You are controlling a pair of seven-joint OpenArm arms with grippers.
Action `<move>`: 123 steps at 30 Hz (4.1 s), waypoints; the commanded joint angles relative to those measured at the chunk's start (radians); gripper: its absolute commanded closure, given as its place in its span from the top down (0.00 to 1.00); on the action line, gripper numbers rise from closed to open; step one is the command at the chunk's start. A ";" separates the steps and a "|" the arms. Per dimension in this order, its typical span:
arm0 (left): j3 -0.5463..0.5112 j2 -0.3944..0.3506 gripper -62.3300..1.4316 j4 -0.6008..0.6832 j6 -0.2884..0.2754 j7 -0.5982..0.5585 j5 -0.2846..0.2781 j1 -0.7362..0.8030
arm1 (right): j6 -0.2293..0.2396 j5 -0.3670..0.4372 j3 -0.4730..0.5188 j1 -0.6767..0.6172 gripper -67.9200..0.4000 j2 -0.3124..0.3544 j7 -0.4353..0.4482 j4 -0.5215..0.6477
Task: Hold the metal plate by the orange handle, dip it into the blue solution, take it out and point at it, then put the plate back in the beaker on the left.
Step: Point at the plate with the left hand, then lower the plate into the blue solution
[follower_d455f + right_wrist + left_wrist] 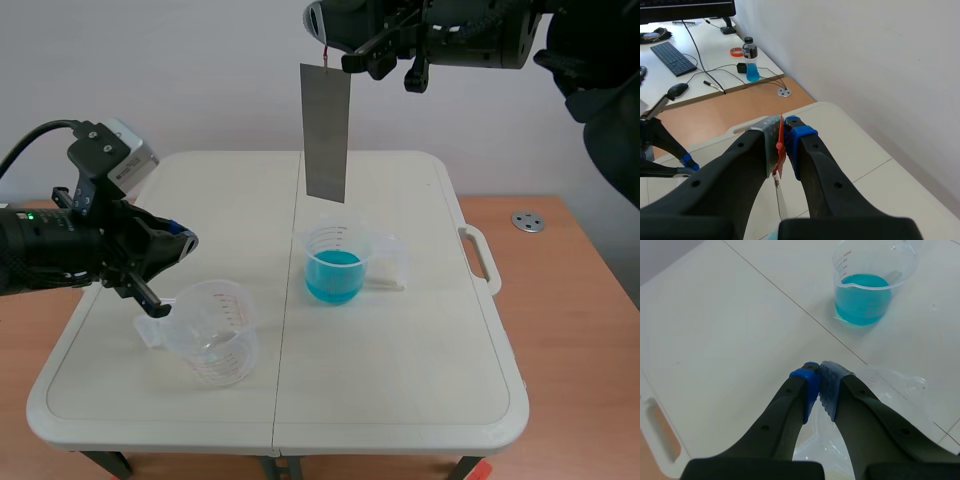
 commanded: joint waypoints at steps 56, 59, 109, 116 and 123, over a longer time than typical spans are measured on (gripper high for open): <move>0.224 0.299 0.07 -0.328 0.008 -0.088 0.059 -0.393 | 0.007 0.048 0.002 0.021 0.02 -0.003 0.010 0.018; 0.224 0.281 0.07 -0.328 0.011 -0.089 0.050 -0.390 | 0.007 0.048 0.002 0.021 0.03 -0.003 0.011 0.018; -0.790 0.037 0.07 -0.032 0.007 -0.097 0.182 1.137 | 0.007 0.029 0.001 0.009 0.02 -0.018 0.137 -0.269; -0.785 0.161 0.07 -0.032 0.002 -0.097 0.315 1.168 | 0.007 0.005 0.000 0.009 0.02 -0.032 0.169 -0.335; -0.768 0.252 0.07 -0.032 -0.001 -0.095 0.414 1.178 | 0.007 -0.029 0.000 0.006 0.02 -0.048 0.198 -0.400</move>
